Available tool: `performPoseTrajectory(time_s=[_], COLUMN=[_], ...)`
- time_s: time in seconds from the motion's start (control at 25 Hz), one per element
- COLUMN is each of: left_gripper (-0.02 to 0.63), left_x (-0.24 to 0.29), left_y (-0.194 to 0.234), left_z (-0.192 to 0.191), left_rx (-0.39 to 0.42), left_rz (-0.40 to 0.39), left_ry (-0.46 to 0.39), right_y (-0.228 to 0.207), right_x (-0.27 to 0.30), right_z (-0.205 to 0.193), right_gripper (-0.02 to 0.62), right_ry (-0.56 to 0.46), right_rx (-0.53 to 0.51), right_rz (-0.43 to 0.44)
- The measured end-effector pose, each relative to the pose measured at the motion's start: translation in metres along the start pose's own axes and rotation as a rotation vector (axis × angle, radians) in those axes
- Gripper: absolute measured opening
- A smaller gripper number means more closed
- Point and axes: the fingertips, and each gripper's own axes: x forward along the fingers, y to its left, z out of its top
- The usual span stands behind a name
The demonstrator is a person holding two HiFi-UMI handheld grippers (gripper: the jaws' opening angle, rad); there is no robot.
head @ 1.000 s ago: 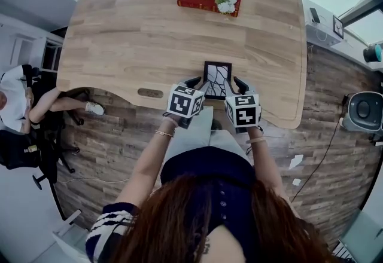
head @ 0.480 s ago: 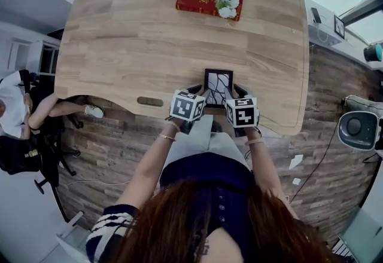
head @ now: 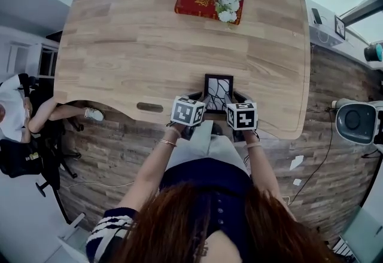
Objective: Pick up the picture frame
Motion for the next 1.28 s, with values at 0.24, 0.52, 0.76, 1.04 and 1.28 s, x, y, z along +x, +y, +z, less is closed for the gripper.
performPoseTrajectory(time_s=[0.24,0.52,0.76,1.04,1.28], left_gripper=[0.124,0.112,0.098,0.089,0.087], left_x=[0.005,0.004,0.002,-0.01,-0.029], left_y=[-0.003,-0.002,-0.002,-0.002,-0.016], left_z=[0.0,-0.001,0.004,0.019,0.036], left_rx=[0.031,-0.01,-0.038,-0.003,0.035], left_rz=[0.0,0.005,0.039,0.071,0.093], left_ry=[0.009,-0.003,-0.034,-0.079,-0.153], right_y=[0.0,0.001,0.002,0.005,0.008], right_x=[0.005,0.004,0.0,-0.013,-0.035], right_z=[-0.003,-0.004,-0.001,0.013,0.027], right_gripper=[0.126,0.106,0.1,0.084,0.084], right_ry=[0.002,0.011,-0.01,-0.069,-0.144], right_rx=[0.076,0.107,0.076,0.049,0.033], right_rz=[0.028,0.023,-0.008,-0.025,-0.035])
